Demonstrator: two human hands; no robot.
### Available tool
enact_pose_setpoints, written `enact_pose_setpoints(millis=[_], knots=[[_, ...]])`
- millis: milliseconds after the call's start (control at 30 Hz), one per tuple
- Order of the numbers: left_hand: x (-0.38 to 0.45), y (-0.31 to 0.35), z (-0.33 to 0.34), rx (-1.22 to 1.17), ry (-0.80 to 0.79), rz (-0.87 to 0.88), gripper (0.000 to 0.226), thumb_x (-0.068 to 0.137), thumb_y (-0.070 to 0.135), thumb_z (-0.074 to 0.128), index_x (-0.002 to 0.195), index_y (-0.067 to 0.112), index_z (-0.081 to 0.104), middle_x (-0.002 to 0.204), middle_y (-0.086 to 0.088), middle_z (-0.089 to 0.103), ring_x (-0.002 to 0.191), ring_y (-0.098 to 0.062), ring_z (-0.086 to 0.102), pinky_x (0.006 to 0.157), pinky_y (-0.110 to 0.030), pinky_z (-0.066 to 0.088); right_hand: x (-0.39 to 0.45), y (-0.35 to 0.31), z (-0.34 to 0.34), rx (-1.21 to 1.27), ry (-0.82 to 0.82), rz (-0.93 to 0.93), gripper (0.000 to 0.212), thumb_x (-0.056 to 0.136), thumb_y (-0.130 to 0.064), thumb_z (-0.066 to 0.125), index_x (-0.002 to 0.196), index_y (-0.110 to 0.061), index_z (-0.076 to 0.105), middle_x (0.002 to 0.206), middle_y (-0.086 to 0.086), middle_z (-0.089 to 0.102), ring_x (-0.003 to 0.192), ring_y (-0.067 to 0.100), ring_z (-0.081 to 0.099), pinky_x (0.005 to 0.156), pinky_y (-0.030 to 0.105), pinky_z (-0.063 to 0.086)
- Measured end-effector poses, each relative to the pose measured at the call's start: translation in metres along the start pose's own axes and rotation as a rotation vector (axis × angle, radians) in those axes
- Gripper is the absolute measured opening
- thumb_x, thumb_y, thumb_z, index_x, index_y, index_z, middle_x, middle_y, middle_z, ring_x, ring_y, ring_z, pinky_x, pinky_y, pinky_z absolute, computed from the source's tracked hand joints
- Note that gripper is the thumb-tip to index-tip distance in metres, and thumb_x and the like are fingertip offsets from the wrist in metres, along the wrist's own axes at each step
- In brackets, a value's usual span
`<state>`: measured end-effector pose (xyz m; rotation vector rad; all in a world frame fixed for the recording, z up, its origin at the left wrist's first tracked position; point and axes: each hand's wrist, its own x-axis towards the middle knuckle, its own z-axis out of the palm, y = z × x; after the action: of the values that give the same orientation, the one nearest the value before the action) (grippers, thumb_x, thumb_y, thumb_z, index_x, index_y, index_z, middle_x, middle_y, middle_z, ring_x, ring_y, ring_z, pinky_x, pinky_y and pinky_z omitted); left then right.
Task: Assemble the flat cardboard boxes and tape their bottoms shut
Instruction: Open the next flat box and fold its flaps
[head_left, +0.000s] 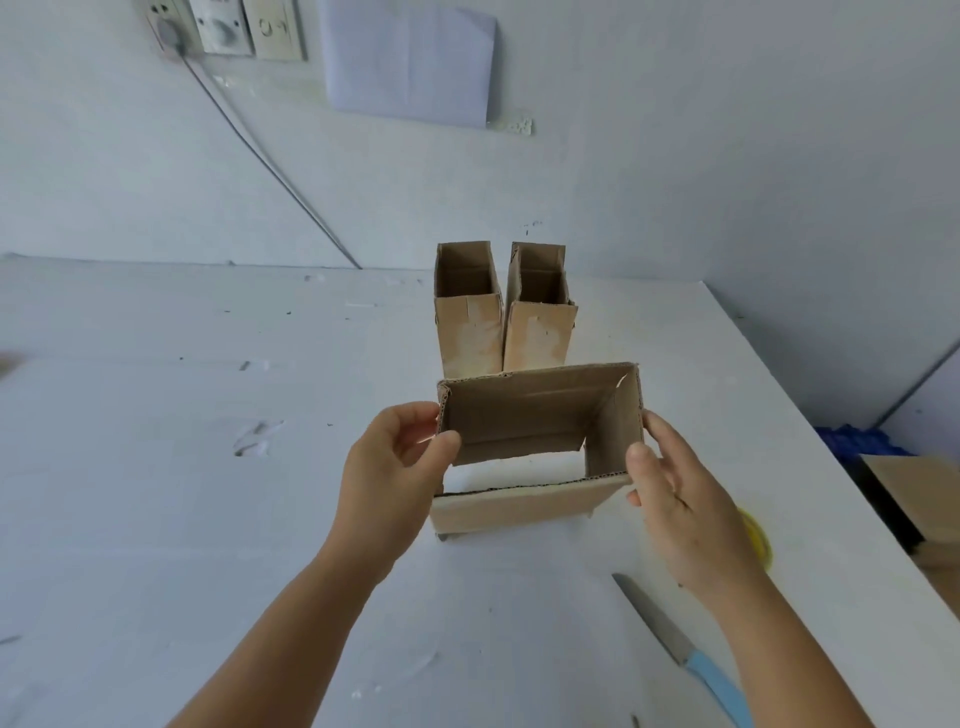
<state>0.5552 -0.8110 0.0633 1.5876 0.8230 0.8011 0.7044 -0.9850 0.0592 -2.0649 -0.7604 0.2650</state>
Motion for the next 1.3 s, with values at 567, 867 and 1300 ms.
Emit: enact_pose_setpoints(millis=[567, 867, 1300], knots=[[-0.012, -0.02, -0.013, -0.179, -0.198, -0.012, 0.046, 0.077, 0.062, 0.051, 0.108, 0.03, 0.062, 0.106, 0.017, 0.066, 0.105, -0.002, 0.059, 0.088, -0.024, 0.043, -0.005, -0.021, -0.005, -0.093, -0.149, -0.088, 0.043, 0.085, -0.051, 0.017, 0.12, -0.047, 0.041, 0.117, 0.027, 0.058, 0.108, 0.035, 0.053, 0.091, 0.047, 0.043], [-0.012, -0.043, -0.02, -0.022, -0.379, 0.237, 0.057, 0.075, 0.033, 0.064, 0.13, 0.025, 0.049, 0.14, 0.011, 0.04, 0.132, -0.011, 0.041, 0.107, -0.035, 0.041, -0.005, 0.023, 0.004, -0.009, -0.083, -0.046, 0.064, 0.084, -0.071, 0.034, 0.14, -0.04, 0.034, 0.11, -0.004, 0.052, 0.095, 0.003, 0.05, 0.079, 0.016, 0.037], [0.007, -0.038, -0.017, 0.393, -0.321, 0.353, 0.015, 0.089, 0.039, 0.057, 0.091, 0.033, 0.071, 0.094, 0.018, 0.066, 0.096, 0.005, 0.058, 0.078, -0.005, 0.04, 0.003, 0.034, 0.016, -0.094, 0.05, -0.058, 0.037, 0.089, -0.037, 0.056, 0.066, -0.011, 0.044, 0.074, 0.0, 0.045, 0.065, 0.016, 0.045, 0.055, 0.022, 0.034]])
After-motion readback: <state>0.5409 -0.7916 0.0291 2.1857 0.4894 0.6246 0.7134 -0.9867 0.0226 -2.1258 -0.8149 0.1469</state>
